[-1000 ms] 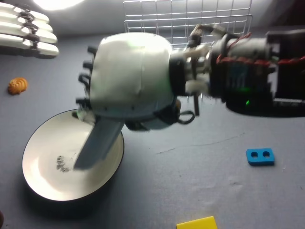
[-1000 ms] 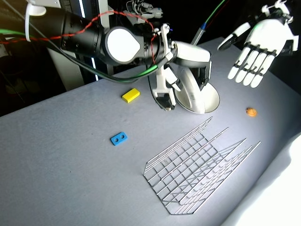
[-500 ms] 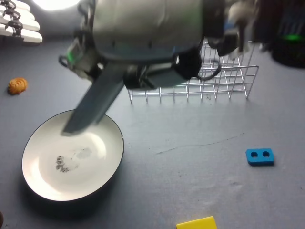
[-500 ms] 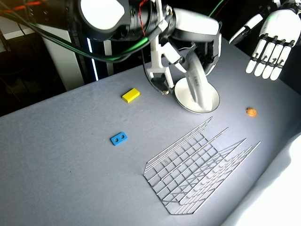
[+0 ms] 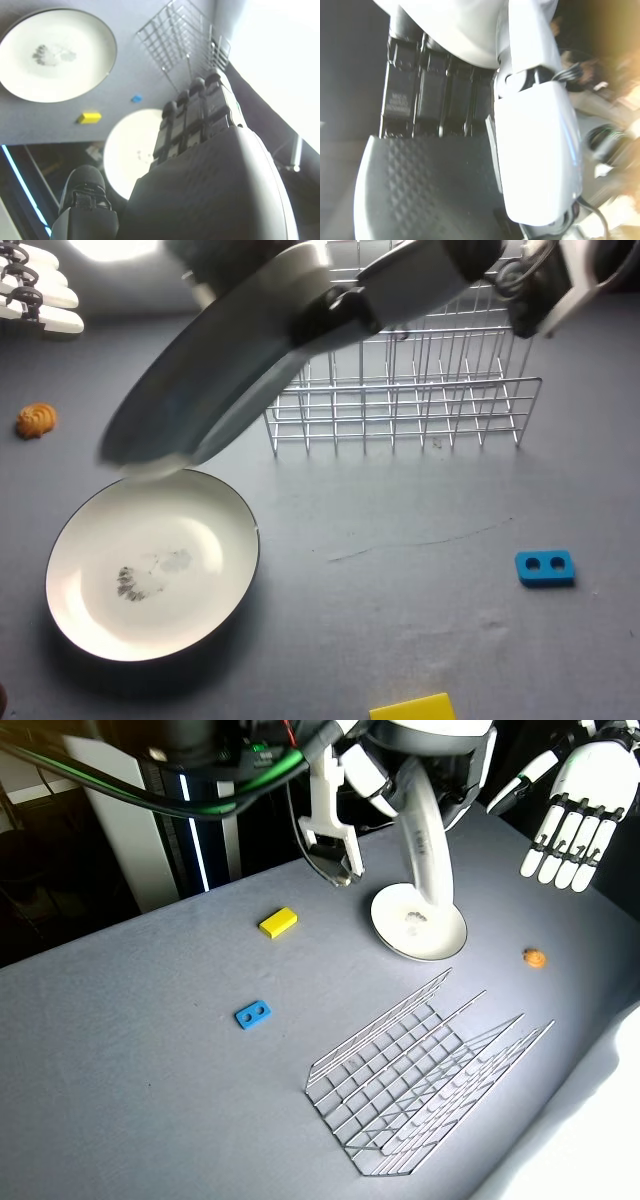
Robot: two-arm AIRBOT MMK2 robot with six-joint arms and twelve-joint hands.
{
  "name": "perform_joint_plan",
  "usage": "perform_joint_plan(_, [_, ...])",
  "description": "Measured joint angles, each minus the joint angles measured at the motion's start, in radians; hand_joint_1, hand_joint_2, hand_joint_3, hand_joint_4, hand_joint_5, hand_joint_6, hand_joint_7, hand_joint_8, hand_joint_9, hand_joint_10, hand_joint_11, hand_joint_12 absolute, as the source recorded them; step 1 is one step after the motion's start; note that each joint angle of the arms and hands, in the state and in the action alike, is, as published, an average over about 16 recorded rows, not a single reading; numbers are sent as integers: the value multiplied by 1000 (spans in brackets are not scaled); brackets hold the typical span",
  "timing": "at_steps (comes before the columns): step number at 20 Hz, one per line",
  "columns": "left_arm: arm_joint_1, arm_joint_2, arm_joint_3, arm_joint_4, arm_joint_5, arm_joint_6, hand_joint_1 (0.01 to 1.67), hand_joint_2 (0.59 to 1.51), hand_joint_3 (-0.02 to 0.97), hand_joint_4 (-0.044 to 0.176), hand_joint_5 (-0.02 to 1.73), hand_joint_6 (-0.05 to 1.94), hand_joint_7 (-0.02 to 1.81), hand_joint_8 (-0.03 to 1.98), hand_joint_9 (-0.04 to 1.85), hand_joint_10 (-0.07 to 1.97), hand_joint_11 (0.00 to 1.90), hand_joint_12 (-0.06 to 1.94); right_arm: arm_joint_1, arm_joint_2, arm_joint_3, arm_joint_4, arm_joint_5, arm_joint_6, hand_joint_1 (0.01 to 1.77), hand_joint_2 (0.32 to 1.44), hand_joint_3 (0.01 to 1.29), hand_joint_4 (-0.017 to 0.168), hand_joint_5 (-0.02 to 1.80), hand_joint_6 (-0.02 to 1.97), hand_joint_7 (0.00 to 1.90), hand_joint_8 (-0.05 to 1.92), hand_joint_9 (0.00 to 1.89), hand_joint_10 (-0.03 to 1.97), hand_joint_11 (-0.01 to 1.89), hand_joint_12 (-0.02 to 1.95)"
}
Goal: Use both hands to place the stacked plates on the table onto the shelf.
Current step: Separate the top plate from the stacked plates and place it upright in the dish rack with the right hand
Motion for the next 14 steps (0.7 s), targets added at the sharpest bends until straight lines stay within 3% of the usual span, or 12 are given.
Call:
perform_joint_plan(9, [5, 2, -8, 15, 0, 7, 19, 1128, 17, 3, 22, 14, 19, -10, 19, 3, 13, 3, 49, 37, 30, 18, -205, 168, 1349, 983, 13, -7, 814, 1027, 1035, 859, 1112, 895, 1058, 839])
perform_joint_plan(14, [34, 2, -28, 26, 4, 26, 21, 1128, 17, 3, 22, 13, 19, -10, 19, 3, 13, 3, 51, 50, 50, 28, -277, 219, 1359, 987, 13, -8, 813, 1020, 1036, 861, 1111, 901, 1057, 843])
